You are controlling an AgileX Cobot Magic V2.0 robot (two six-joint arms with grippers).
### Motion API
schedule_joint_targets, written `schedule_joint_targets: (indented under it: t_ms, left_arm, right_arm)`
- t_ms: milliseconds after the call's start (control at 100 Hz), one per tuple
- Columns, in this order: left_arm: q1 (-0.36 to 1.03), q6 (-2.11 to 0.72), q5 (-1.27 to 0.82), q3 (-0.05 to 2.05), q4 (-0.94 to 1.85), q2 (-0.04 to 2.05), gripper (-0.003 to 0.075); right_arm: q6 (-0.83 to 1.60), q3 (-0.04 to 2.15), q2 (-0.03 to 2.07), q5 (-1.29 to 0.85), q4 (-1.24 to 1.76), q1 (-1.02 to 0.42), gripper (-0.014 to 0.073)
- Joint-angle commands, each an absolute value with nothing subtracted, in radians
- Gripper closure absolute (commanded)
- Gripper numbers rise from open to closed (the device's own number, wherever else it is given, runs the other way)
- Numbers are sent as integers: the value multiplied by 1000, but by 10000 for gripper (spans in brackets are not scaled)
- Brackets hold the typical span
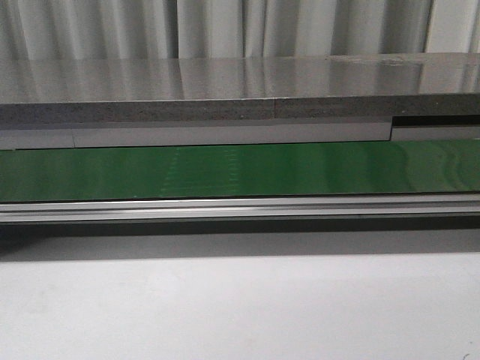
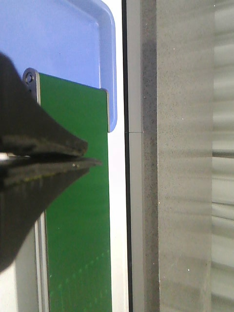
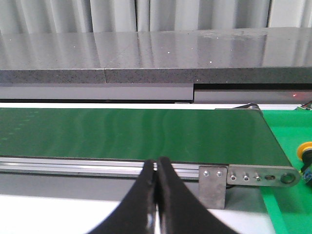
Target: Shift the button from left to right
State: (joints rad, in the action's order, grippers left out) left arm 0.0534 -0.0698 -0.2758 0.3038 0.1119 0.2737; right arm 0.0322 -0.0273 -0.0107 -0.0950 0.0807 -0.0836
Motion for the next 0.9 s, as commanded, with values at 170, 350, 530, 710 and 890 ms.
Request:
schedule_joint_targets:
  t_ms: [170, 350, 530, 710, 890]
  left_arm:
    - [59, -66, -196, 332, 125, 281, 740]
    - [59, -66, -98, 323, 55, 275, 740]
    - [59, -66, 40, 244, -5, 215, 740]
    - [59, -59, 44, 142, -14, 115, 740]
    - [59, 67, 21, 52, -71, 17, 740]
  right_arm:
    - [32, -13, -29, -10, 74, -86, 661]
    - [32, -13, -29, -10, 74, -86, 661]
    - [32, -13, -29, -10, 74, -86, 661]
    - [32, -13, -29, -10, 74, -86, 661]
    - [32, -13, -29, -10, 74, -86, 661]
